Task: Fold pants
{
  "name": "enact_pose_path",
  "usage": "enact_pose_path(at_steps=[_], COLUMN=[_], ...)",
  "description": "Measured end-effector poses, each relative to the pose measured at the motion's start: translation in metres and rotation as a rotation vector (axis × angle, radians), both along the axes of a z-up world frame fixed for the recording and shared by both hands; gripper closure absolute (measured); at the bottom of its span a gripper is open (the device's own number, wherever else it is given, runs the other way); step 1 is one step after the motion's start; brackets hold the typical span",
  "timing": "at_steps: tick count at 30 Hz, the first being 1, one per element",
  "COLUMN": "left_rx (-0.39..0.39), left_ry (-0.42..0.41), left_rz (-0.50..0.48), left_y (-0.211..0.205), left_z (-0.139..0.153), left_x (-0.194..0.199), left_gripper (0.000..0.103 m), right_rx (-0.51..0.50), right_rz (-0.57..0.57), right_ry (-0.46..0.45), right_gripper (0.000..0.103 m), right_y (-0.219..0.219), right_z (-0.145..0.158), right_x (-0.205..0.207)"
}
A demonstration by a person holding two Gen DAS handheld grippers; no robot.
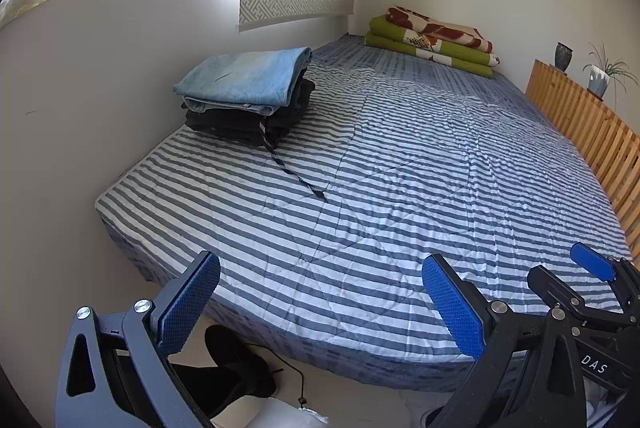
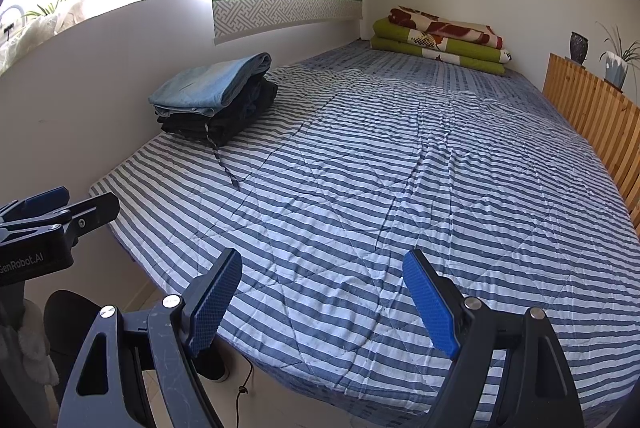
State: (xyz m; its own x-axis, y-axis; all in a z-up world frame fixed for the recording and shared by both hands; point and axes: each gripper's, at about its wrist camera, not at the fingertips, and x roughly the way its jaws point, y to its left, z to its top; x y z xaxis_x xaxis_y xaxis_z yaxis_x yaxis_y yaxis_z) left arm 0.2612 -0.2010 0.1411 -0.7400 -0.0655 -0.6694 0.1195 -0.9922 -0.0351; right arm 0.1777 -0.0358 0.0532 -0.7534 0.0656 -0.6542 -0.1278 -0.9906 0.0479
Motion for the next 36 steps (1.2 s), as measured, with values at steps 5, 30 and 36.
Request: enact_pose_path(at_steps=[5, 30, 36], left_rx=[-0.001, -0.003, -0.002], left_ry=[0.001, -0.005, -0.006], left_rz=[0.002, -0.005, -0.006], left_y=[0.0003, 0.0028, 0.0024], left_z=[0.0005, -0.0009, -0.0010], left_x=[-0.0009, -0.0011, -0.0014], left_gripper=[0.001, 0.001, 0.001], right_rx=[0.000, -0.003, -0.004], right_rz=[0.001, -0.002, -0.002], right_ry=[0.000, -0.006, -0.007], right_gripper=[0.024, 0.024, 0.024], right_y=[0.0003, 0.0001, 0.0006], right_z=[0.0000, -0.0031, -0.0037], right_x=[0.0002, -0.0012, -0.0016])
